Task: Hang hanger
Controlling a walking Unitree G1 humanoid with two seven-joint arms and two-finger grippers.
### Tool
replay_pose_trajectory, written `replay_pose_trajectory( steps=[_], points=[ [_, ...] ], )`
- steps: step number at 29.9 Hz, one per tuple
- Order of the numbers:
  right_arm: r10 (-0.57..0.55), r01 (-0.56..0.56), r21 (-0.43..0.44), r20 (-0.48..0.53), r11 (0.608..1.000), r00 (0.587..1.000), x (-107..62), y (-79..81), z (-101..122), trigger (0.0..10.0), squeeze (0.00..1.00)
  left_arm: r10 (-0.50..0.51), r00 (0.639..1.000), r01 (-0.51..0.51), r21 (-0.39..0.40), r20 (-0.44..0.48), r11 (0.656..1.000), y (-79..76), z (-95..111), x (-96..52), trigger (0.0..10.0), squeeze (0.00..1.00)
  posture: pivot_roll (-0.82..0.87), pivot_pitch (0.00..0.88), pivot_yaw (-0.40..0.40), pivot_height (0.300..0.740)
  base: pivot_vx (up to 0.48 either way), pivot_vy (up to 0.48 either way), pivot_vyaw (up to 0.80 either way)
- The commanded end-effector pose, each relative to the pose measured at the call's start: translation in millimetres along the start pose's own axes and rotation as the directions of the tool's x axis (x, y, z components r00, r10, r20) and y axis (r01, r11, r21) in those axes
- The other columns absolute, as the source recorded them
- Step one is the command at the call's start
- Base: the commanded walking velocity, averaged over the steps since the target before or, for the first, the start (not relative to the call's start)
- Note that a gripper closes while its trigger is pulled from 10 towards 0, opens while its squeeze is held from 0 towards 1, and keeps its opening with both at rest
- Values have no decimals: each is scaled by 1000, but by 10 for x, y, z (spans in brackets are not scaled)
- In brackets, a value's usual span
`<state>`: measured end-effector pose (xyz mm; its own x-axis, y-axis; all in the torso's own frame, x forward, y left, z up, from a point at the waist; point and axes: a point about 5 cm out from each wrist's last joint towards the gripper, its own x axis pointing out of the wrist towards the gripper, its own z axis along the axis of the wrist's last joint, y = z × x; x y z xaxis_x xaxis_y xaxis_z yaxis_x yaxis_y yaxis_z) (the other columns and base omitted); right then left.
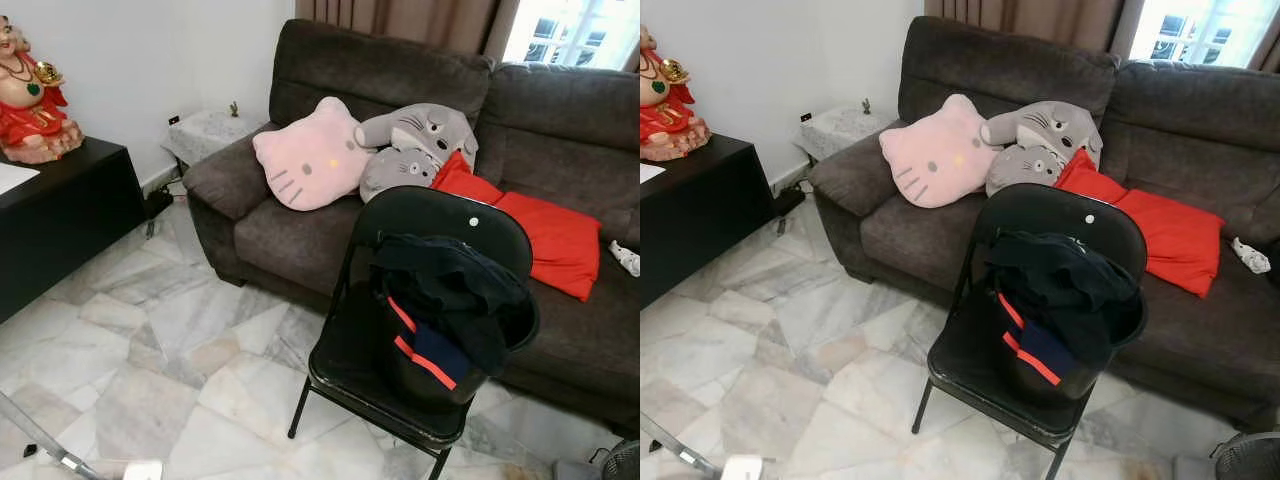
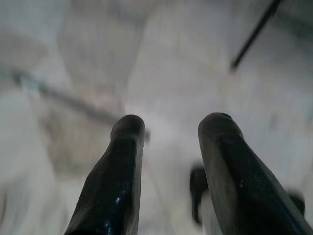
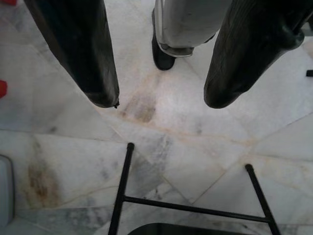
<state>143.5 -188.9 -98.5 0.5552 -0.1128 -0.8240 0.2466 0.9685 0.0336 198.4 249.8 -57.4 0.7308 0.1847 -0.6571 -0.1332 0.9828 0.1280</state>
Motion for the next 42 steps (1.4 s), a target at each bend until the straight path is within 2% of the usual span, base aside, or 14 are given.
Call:
replay_pose_trajectory(
  steps=[1, 3, 4, 7, 9, 10, 13, 18, 25, 27, 28, 31, 38, 42],
  points=[
    [1, -1, 4, -3, 1000, 1000, -1, -1, -5, 10000, 0, -16, 990, 16, 0, 138, 1000, 46, 280, 42, 10000, 0, 66, 0, -40, 740, 0, 0, 0],
    [1, -1, 3, -3, 1000, 1000, 0, -2, -2, 10000, 0, -41, 975, 38, 21, 219, 999, 12, 429, 50, 10000, 0, 64, 0, -39, 740, 0, 0, 0],
    [0, 0, 4, -1, 1000, 1000, 0, -4, 0, 10000, 0, -71, 945, 61, 43, 318, 997, -33, 608, 40, 10000, 0, 61, 0, -38, 740, 0, 0, 0],
    [-4, 4, 5, 8, 1000, 1000, -1, -10, 6, 10000, 0, -118, 883, 98, 69, 454, 993, -130, 829, -35, 10000, 0, 57, 0, -36, 740, 0, 0, 0],
    [-11, 10, 16, 18, 1000, 1000, -4, -17, 8, 10000, 0, -139, 859, 112, 85, 492, 990, -181, 880, -84, 10000, 0, 56, 0, -36, 740, 0, 0, 0],
    [-17, 16, 40, 30, 999, 999, -8, -20, 8, 10000, 0, -164, 825, 128, 105, 541, 986, -251, 946, -183, 10000, 0, 49, 0, -35, 740, 0, 0, 0],
    [-10, 9, 32, 45, 999, 999, -12, -30, 14, 10000, 0, -229, 772, 168, 157, 593, 973, -379, 1002, -367, 10000, 0, 45, 0, -37, 740, 0, 0, 0],
    [-27, 25, 24, 86, 999, 996, -24, -58, 29, 10000, 0, -280, 762, 192, 209, 584, 959, -444, 982, -533, 10000, 0, 54, 0, -42, 740, 0, 0, 0],
    [-66, 61, 30, 226, 998, 972, -66, -82, 112, 10000, 0, -258, 791, 184, 185, 555, 965, -413, 927, -489, 10000, 0, 42, 0, -47, 740, 0, 0, 0],
    [-71, 78, -3, 391, 997, 918, -42, -268, 618, 10000, 0, -257, 797, 185, 184, 546, 965, -417, 921, -482, 10000, 0, 39, 0, -47, 740, 0, 0, 0],
    [-68, 79, -1, 493, 997, 868, -67, -359, 947, 10000, 0, -258, 802, 187, 185, 539, 965, -420, 912, -477, 10000, 0, 38, 0, -47, 740, 0, 0, 0],
    [-23, 61, -47, 575, 997, 818, -116, -328, 1108, 10000, 0, -264, 805, 189, 192, 532, 963, -433, 902, -466, 10000, 0, 32, 0, -47, 740, 0, 0, 0],
    [44, 42, -92, 763, 995, 644, -373, -240, 1474, 10000, 0, -282, 811, 205, 203, 512, 957, -430, 815, -442, 10000, 0, 6, 0, -37, 740, 0, 0, 0],
    [110, 9, -143, 798, 990, 592, -504, -122, 1582, 10000, 0, -288, 810, 210, 206, 511, 956, -422, 797, -452, 10000, 0, 7, 0, -40, 740, 0, 0, 0]
  ],
)
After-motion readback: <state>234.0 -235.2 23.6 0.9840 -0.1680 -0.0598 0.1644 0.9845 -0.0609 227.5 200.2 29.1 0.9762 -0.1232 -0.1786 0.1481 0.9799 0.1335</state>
